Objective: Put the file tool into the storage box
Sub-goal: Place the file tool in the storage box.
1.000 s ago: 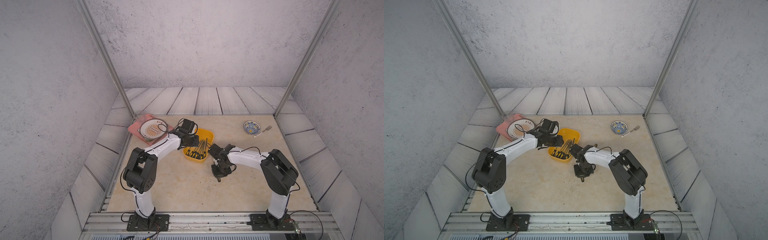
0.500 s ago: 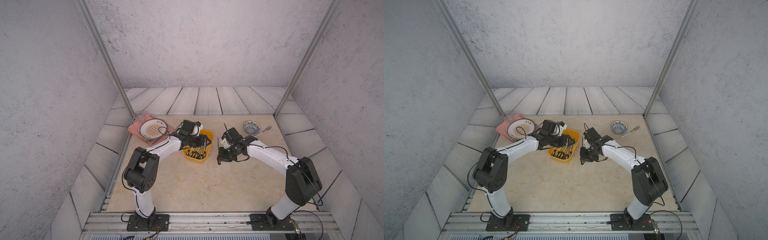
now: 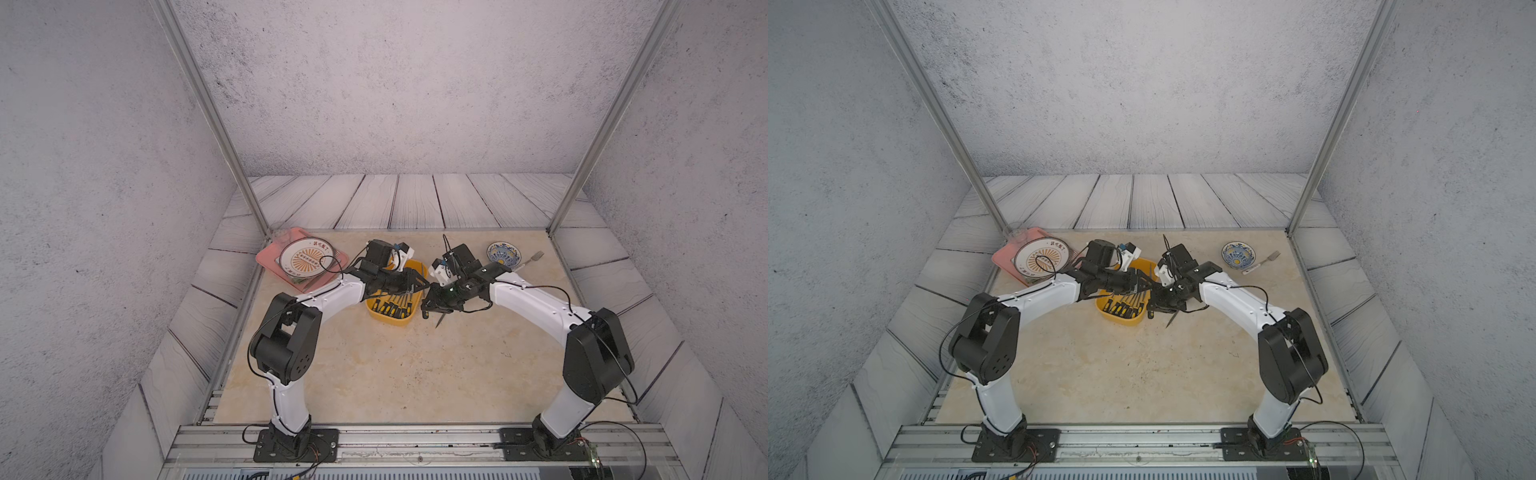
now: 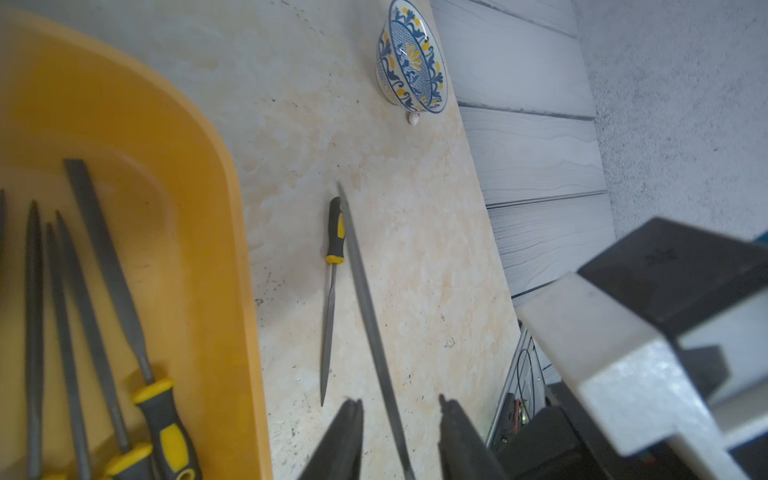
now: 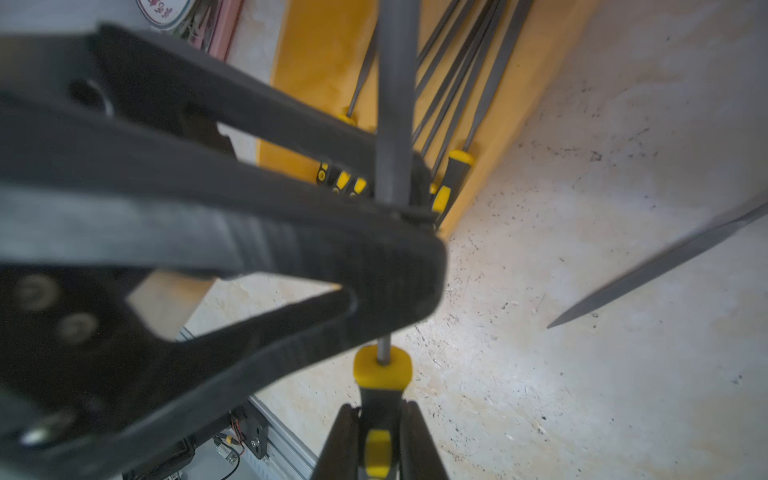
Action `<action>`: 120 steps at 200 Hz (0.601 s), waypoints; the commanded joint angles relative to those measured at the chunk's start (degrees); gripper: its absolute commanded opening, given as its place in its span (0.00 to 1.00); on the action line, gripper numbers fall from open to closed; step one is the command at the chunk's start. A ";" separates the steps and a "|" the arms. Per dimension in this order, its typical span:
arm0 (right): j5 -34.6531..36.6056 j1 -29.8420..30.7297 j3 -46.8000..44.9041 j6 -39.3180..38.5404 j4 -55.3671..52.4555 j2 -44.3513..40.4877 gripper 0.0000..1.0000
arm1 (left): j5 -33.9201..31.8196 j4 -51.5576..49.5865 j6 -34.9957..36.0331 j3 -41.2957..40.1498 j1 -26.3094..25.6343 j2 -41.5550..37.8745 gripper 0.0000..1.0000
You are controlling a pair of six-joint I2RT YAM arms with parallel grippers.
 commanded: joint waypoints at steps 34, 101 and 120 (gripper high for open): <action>1.38 -1.23 5.32 -1.49 -2.66 1.59 0.15 | 2.72 9.07 -3.98 -4.23 0.20 0.59 0.00; 4.92 -1.35 -0.44 0.26 1.22 -3.47 0.40 | -18.65 -8.37 10.33 -0.13 4.02 -2.80 0.00; 4.38 -1.35 -3.10 0.70 2.17 -4.51 0.40 | -27.98 -14.72 16.08 2.35 4.09 -1.14 0.00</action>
